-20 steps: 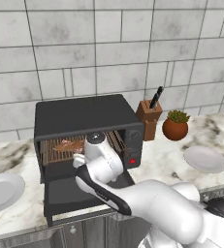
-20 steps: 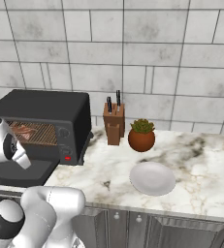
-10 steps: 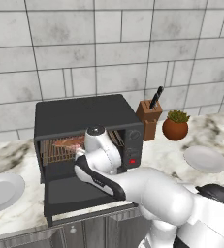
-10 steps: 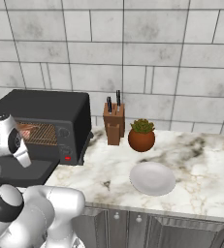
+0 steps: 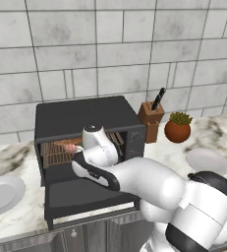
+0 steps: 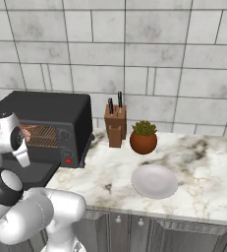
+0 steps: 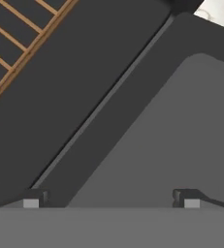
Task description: Open the toaster oven door. Place the baguette on the top rack in the toaster oven and place the steak on the bottom rack.
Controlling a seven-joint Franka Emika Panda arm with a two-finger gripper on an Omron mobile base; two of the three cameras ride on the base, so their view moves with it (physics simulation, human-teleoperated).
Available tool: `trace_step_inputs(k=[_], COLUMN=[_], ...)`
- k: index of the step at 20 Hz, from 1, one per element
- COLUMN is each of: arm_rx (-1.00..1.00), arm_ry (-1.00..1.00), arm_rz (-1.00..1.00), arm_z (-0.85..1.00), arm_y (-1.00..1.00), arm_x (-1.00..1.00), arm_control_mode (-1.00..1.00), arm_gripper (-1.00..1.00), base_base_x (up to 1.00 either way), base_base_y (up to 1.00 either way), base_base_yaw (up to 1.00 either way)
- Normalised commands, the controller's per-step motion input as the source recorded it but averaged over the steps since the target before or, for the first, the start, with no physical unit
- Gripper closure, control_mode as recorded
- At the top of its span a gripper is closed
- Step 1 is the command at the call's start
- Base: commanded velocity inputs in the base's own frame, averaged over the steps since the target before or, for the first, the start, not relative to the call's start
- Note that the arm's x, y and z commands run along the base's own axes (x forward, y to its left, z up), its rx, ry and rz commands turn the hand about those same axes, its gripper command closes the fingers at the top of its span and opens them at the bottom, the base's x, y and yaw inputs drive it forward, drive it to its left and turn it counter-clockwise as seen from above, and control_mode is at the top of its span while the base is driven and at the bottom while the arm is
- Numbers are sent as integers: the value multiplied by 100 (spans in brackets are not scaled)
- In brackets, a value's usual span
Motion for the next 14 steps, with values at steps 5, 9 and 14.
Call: trace_step_inputs(k=[5, 9, 14], arm_rx=[0, 0, 0], arm_ry=[7, 10, 15], arm_rz=[-8, -6, -6], arm_z=[-4, -2, -7], arm_y=[5, 1, 1], arm_x=[16, 20, 18], arm_control_mode=[-100, -100, -100], arm_gripper=[-100, -100, -100], base_base_x=[0, 0, 0], base_base_y=[0, 0, 0], base_base_yaw=[0, 0, 0])
